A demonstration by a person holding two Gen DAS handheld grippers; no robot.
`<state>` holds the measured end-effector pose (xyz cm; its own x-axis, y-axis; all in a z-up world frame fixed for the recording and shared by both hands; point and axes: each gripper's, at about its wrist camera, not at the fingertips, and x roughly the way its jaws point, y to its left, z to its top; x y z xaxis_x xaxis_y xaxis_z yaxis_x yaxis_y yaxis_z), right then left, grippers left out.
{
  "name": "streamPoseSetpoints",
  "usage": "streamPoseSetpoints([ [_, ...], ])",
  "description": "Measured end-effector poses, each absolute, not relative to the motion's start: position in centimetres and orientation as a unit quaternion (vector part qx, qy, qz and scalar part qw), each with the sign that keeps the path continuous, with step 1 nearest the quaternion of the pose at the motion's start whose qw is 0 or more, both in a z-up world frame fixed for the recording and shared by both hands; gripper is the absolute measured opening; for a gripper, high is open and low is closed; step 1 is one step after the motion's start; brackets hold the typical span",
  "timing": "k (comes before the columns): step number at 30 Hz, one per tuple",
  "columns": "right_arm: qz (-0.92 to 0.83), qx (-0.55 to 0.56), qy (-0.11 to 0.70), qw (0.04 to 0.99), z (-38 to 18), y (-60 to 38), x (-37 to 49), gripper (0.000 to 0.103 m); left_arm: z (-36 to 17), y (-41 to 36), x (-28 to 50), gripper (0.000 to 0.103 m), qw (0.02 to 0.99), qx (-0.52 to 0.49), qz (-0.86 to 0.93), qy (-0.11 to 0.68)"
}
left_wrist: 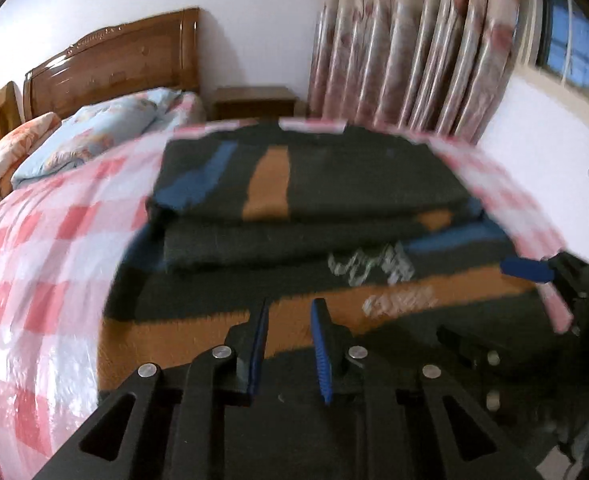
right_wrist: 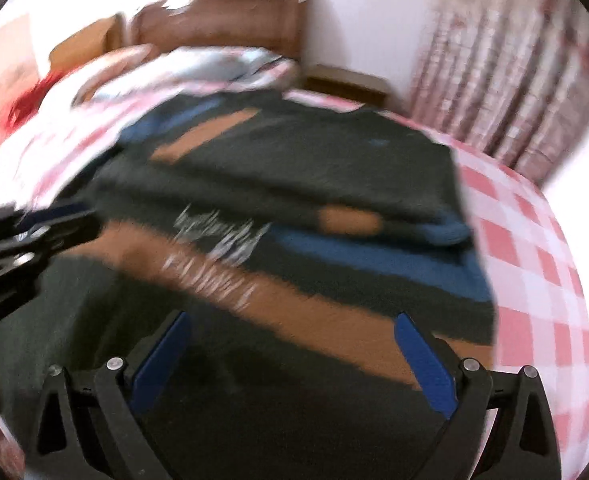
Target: Fold small clothes
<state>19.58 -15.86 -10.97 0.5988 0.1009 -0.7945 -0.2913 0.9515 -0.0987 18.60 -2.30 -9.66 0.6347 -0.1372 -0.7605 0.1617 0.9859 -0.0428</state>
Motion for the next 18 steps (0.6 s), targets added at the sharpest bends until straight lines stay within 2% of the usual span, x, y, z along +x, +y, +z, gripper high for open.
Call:
streamPoseSetpoints([
  [1, 0.112, -0.129, 0.439, 0.882, -11.9, -15.4, 19.4, 0.103, -10.8, -1.9, 18.9, 0.022, 0.898, 0.02, -0.075, 0.433],
  [2, 0.117, -0.128, 0.433, 0.884, -12.2, -15.6, 19.2, 0.103, -11.3, -1.1, 18.4, 0.023, 0.906, 0.013, -0.088, 0.414],
  [5, 0.115, -0.067, 0.444, 0.886, -12.5, -18.8, 19.3, 0.103, -11.6, 1.2, 18.2, 0.023, 0.904, -0.008, -0.084, 0.418],
  [12, 0.069, -0.034, 0.452, 0.889, -12.5, -25.2, 17.5, 0.103, -11.8, 8.2, 16.9, 0.022, 0.909, -0.06, -0.023, 0.412],
  [16, 0.04, -0.048, 0.452, 0.89, -11.4, -23.5, 17.2, 0.103, -11.0, 7.6, 16.8, 0.021, 0.905, -0.079, 0.017, 0.418],
  [18, 0.079, -0.05, 0.425, 0.9, -9.6, -21.1, 16.8, 0.103, -9.8, 4.9, 16.7, 0.021, 0.91, -0.071, -0.026, 0.408],
])
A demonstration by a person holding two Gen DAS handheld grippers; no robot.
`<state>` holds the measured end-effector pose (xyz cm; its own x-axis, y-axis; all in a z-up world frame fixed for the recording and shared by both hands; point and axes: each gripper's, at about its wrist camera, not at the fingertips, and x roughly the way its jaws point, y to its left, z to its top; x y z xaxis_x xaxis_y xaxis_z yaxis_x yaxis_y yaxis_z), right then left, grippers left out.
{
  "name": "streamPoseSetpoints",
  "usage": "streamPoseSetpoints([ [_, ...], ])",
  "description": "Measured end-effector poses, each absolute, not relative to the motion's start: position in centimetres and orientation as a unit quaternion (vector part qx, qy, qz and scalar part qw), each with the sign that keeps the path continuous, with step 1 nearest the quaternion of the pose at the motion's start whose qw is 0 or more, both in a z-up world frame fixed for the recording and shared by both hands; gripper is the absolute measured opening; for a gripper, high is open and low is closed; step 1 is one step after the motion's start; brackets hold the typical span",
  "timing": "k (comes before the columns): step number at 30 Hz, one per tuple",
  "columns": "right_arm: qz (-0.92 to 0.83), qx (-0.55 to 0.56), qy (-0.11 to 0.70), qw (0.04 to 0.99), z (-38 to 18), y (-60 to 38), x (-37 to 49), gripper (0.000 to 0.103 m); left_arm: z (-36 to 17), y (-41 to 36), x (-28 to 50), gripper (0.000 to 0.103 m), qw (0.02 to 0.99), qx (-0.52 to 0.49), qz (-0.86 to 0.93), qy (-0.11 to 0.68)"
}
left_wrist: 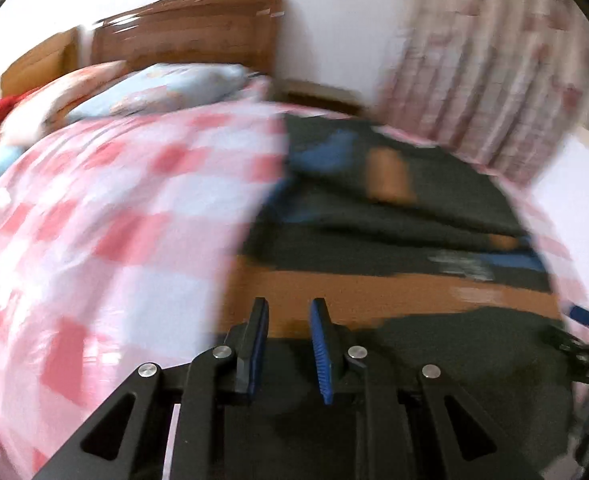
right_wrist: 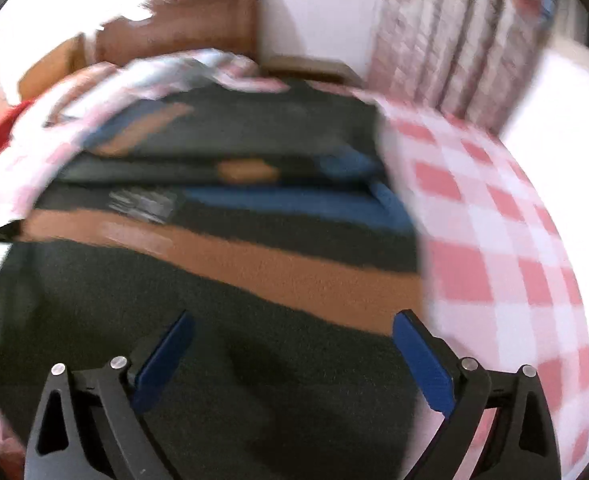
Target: Fold small clothes
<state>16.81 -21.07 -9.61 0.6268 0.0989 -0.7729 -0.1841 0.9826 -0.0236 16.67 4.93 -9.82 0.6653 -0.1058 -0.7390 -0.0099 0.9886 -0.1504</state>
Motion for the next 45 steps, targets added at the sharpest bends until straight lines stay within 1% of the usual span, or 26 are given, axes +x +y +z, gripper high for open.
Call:
streamPoseSetpoints([
  [2, 0.107, -0.081, 0.416, 0.899, -9.0, -18.2, 16.2, 0.103, -9.1, 1.5, 16.4, 0.021, 0.91, -0.038, -0.073, 0.406],
  [4, 0.142, -0.121, 0.417, 0.89, -9.3, -15.0, 15.6, 0.103, -9.5, -0.8, 16.7, 0.022, 0.902, -0.025, -0.109, 0.417],
  [7, 0.157, -0.162, 0.439, 0.87, -11.7, -12.7, 15.8, 0.103, -11.4, -1.9, 16.9, 0.021, 0.893, 0.004, -0.103, 0.439],
  [10, 0.173, -0.087, 0.442, 0.876, -12.2, -15.9, 16.4, 0.103, -12.1, -0.2, 16.5, 0.022, 0.9, -0.001, -0.129, 0.416],
  [11, 0.155, -0.093, 0.442, 0.879, -12.3, -16.8, 16.2, 0.103, -11.9, 0.4, 16.2, 0.022, 0.899, -0.008, -0.126, 0.419],
  [14, 0.113, -0.066, 0.454, 0.881, -12.2, -20.9, 16.2, 0.103, -12.0, 3.4, 15.5, 0.022, 0.905, -0.018, -0.091, 0.416],
  [16, 0.098, -0.044, 0.454, 0.885, -12.3, -23.1, 15.9, 0.103, -12.1, 5.7, 15.0, 0.022, 0.905, -0.05, -0.084, 0.414],
  [20, 0.092, -0.04, 0.453, 0.886, -12.3, -24.3, 15.3, 0.103, -12.2, 7.2, 13.8, 0.019, 0.91, -0.058, -0.063, 0.406],
  [24, 0.066, -0.047, 0.456, 0.886, -11.9, -22.0, 15.8, 0.103, -11.2, 5.1, 13.2, 0.019, 0.907, -0.034, -0.016, 0.419],
  [27, 0.13, -0.076, 0.419, 0.895, -10.3, -17.2, 13.9, 0.103, -10.1, 2.2, 11.8, 0.02, 0.906, -0.053, -0.099, 0.408],
  [30, 0.172, -0.142, 0.411, 0.884, -10.6, -12.4, 12.6, 0.103, -10.4, -1.6, 11.5, 0.021, 0.904, 0.002, -0.128, 0.409],
  [32, 0.184, -0.169, 0.425, 0.87, -12.1, -10.9, 12.5, 0.103, -12.0, -2.5, 11.9, 0.021, 0.893, 0.026, -0.128, 0.431],
  [35, 0.201, -0.101, 0.439, 0.87, -12.6, -13.5, 13.4, 0.103, -11.9, -0.9, 11.3, 0.021, 0.903, 0.026, -0.137, 0.407],
  [37, 0.174, -0.104, 0.445, 0.872, -12.6, -15.5, 13.9, 0.103, -11.8, 1.0, 11.2, 0.021, 0.904, 0.01, -0.123, 0.409],
  [38, 0.159, -0.084, 0.453, 0.873, -12.6, -17.5, 14.2, 0.103, -11.8, 2.2, 11.1, 0.021, 0.905, -0.002, -0.116, 0.41],
  [42, 0.11, -0.054, 0.455, 0.882, -12.9, -22.4, 13.5, 0.103, -11.7, 6.3, 9.6, 0.016, 0.91, -0.044, -0.093, 0.403],
  [45, 0.107, -0.058, 0.451, 0.884, -12.9, -23.0, 12.9, 0.103, -12.0, 7.1, 9.4, 0.016, 0.91, -0.053, -0.079, 0.404],
])
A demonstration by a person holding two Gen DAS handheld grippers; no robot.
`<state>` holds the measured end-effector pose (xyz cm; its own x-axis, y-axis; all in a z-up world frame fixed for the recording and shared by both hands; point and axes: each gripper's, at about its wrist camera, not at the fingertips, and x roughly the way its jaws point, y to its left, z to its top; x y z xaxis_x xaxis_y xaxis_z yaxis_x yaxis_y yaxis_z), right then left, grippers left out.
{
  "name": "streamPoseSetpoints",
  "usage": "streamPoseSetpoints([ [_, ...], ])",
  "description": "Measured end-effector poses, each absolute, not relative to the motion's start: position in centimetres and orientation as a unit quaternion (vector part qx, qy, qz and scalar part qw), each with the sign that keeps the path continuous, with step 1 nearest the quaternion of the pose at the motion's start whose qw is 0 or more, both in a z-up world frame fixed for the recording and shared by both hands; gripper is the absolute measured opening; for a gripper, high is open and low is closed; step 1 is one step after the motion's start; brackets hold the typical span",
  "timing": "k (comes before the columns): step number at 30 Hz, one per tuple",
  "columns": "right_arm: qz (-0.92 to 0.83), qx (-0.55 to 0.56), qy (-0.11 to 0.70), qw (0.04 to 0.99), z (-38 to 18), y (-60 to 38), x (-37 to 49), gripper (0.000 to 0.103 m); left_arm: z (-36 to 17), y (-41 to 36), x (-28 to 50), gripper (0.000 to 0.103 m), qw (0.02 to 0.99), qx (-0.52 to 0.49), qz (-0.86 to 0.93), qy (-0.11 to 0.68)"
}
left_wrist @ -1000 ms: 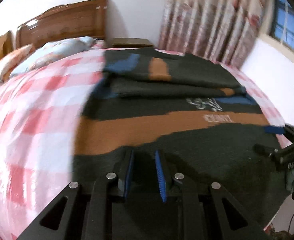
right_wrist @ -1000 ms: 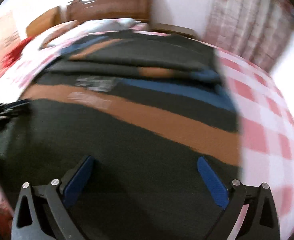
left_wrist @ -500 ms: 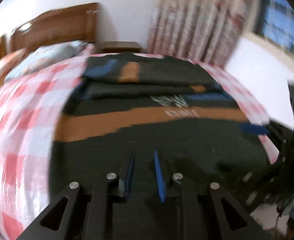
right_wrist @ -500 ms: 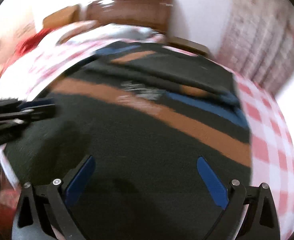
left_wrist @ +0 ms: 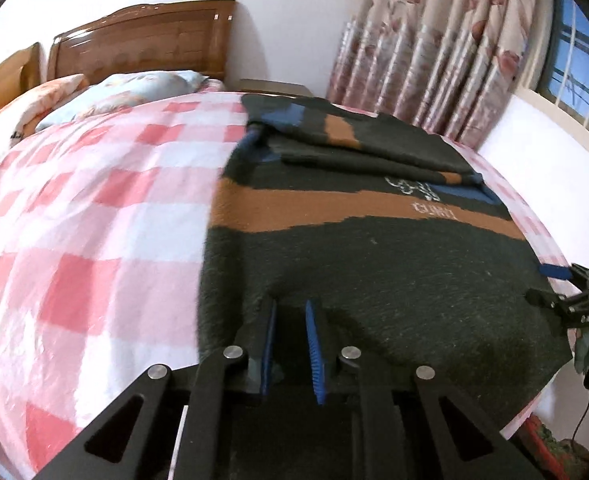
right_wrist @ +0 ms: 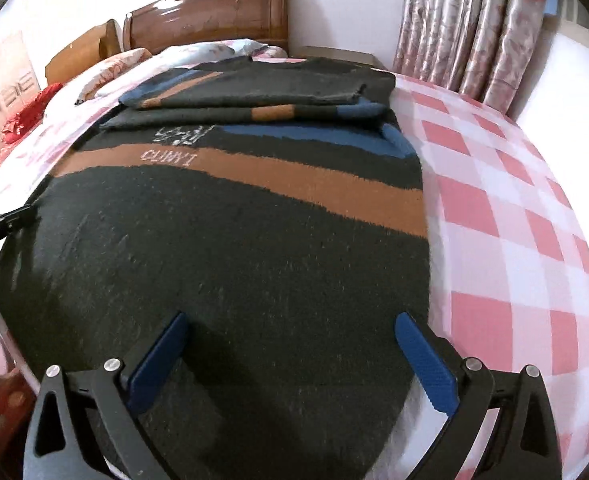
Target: Fold small clothes
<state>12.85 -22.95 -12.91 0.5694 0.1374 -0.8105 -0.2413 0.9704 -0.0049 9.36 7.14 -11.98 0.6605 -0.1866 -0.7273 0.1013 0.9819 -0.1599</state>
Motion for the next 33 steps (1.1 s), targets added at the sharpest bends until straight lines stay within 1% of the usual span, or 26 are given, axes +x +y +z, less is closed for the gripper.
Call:
streamPoseSetpoints([
  [3, 0.086, -0.075, 0.448, 0.887, -12.3, -21.2, 12.4, 0.103, -11.5, 5.1, 9.5, 0.017, 0.905, -0.034, -0.052, 0.421],
  [5, 0.121, -0.081, 0.425, 0.893, -11.2, -19.3, 11.2, 0.103, -10.6, 3.4, 8.8, 0.018, 0.906, -0.037, -0.086, 0.414],
  [7, 0.153, -0.104, 0.415, 0.891, -10.5, -17.1, 10.2, 0.103, -10.3, 0.5, 8.1, 0.019, 0.903, -0.007, -0.125, 0.412],
  [10, 0.189, -0.153, 0.425, 0.872, -11.9, -12.9, 9.7, 0.103, -11.8, -1.8, 8.0, 0.02, 0.89, 0.029, -0.143, 0.432],
  [11, 0.194, -0.152, 0.426, 0.87, -12.4, -12.6, 9.8, 0.103, -11.9, -1.9, 7.6, 0.021, 0.899, 0.04, -0.142, 0.413],
  [12, 0.197, -0.14, 0.422, 0.874, -12.5, -12.9, 9.6, 0.103, -12.0, -1.8, 7.4, 0.021, 0.898, 0.047, -0.145, 0.413],
  [13, 0.204, -0.119, 0.435, 0.869, -12.7, -13.6, 10.0, 0.103, -12.0, -1.4, 7.3, 0.023, 0.898, 0.045, -0.15, 0.412],
  [16, 0.189, -0.106, 0.44, 0.872, -12.5, -16.0, 10.3, 0.103, -12.0, 1.1, 7.4, 0.023, 0.9, 0.014, -0.135, 0.415],
  [20, 0.146, -0.068, 0.443, 0.882, -12.6, -21.3, 9.6, 0.103, -12.1, 4.9, 6.0, 0.019, 0.905, -0.026, -0.12, 0.408],
  [21, 0.133, -0.066, 0.442, 0.884, -12.6, -22.1, 9.4, 0.103, -12.1, 5.9, 5.6, 0.017, 0.906, -0.036, -0.12, 0.405],
  [24, 0.129, -0.052, 0.436, 0.889, -12.5, -23.2, 9.0, 0.103, -12.2, 7.1, 5.2, 0.016, 0.906, -0.056, -0.12, 0.403],
  [26, 0.114, -0.068, 0.441, 0.888, -12.5, -22.4, 9.2, 0.103, -12.0, 7.1, 5.3, 0.016, 0.903, -0.061, -0.106, 0.411],
  [28, 0.112, -0.077, 0.438, 0.889, -12.0, -20.9, 8.9, 0.103, -11.1, 6.2, 4.9, 0.016, 0.908, -0.04, -0.072, 0.411],
  [30, 0.159, -0.076, 0.42, 0.89, -11.2, -18.5, 7.9, 0.103, -9.9, 4.5, 4.3, 0.017, 0.915, -0.024, -0.098, 0.39],
  [33, 0.195, -0.11, 0.41, 0.884, -11.4, -14.8, 7.4, 0.103, -9.7, 2.2, 4.5, 0.018, 0.916, 0.016, -0.104, 0.387],
])
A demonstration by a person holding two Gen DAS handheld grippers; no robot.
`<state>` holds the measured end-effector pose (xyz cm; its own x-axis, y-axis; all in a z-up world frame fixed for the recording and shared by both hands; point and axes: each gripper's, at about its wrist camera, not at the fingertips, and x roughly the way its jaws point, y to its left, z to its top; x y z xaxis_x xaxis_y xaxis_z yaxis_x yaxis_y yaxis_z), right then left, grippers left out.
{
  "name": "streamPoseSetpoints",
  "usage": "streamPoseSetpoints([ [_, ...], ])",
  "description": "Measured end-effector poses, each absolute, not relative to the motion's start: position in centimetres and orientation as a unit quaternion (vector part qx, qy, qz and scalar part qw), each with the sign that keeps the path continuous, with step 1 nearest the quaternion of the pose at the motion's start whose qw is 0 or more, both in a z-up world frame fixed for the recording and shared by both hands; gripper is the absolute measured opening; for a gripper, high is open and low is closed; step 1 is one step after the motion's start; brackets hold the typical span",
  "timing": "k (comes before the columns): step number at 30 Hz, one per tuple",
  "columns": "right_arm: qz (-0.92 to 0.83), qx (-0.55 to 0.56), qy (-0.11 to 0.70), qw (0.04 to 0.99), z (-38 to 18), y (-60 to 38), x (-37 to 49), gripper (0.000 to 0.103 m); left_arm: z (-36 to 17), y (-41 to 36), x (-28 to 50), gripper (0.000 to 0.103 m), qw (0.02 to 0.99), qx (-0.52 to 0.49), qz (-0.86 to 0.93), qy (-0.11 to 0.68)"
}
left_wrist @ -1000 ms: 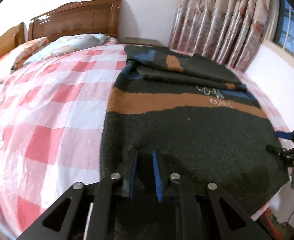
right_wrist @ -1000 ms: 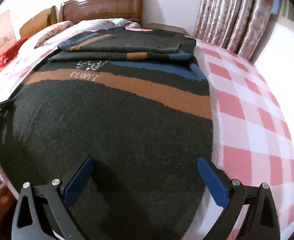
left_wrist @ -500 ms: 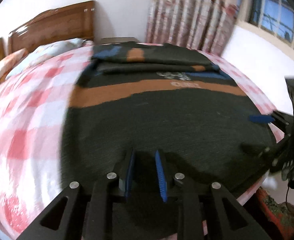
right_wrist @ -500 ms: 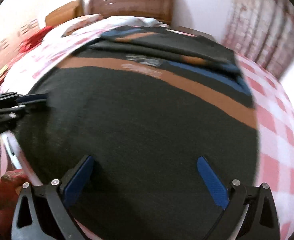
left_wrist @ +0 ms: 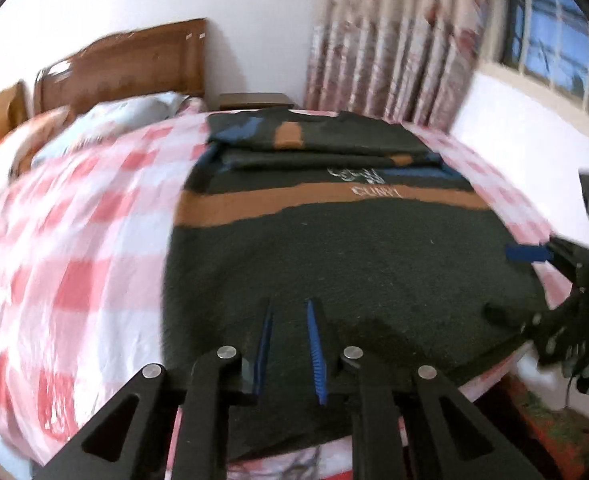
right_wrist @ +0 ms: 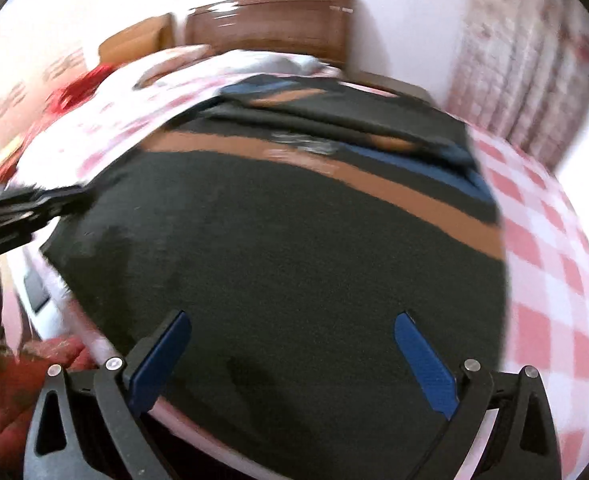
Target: Fold small clothes
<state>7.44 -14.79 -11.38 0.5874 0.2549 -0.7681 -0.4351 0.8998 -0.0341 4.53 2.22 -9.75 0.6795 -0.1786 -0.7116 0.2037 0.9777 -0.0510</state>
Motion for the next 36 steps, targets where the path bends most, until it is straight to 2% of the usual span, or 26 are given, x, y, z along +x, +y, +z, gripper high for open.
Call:
streamPoseSetpoints([
  [3, 0.208, -0.134, 0.422, 0.872, -13.2, -12.7, 7.7, 0.103, -11.9, 1.8, 5.4, 0.018, 0.902, 0.015, -0.112, 0.418],
  [5, 0.215, -0.121, 0.421, 0.873, -13.0, -13.5, 7.9, 0.103, -12.1, 2.7, 5.1, 0.019, 0.909, 0.009, -0.116, 0.401],
  [14, 0.133, -0.056, 0.432, 0.89, -12.7, -23.2, 7.7, 0.103, -12.3, 7.4, 4.2, 0.017, 0.912, -0.05, -0.114, 0.391],
  [22, 0.108, -0.067, 0.437, 0.89, -12.2, -22.2, 7.5, 0.103, -11.5, 6.6, 4.4, 0.018, 0.909, -0.028, -0.081, 0.409],
  [27, 0.162, -0.076, 0.401, 0.898, -10.3, -17.7, 7.2, 0.103, -9.4, 2.7, 5.0, 0.019, 0.913, -0.002, -0.128, 0.387],
  [31, 0.191, -0.128, 0.426, 0.875, -12.6, -13.7, 7.6, 0.103, -11.7, -1.2, 6.6, 0.02, 0.892, 0.048, -0.144, 0.425],
  [36, 0.184, -0.107, 0.429, 0.878, -12.8, -17.2, 6.7, 0.103, -11.9, 0.2, 5.5, 0.023, 0.9, 0.04, -0.138, 0.412],
])
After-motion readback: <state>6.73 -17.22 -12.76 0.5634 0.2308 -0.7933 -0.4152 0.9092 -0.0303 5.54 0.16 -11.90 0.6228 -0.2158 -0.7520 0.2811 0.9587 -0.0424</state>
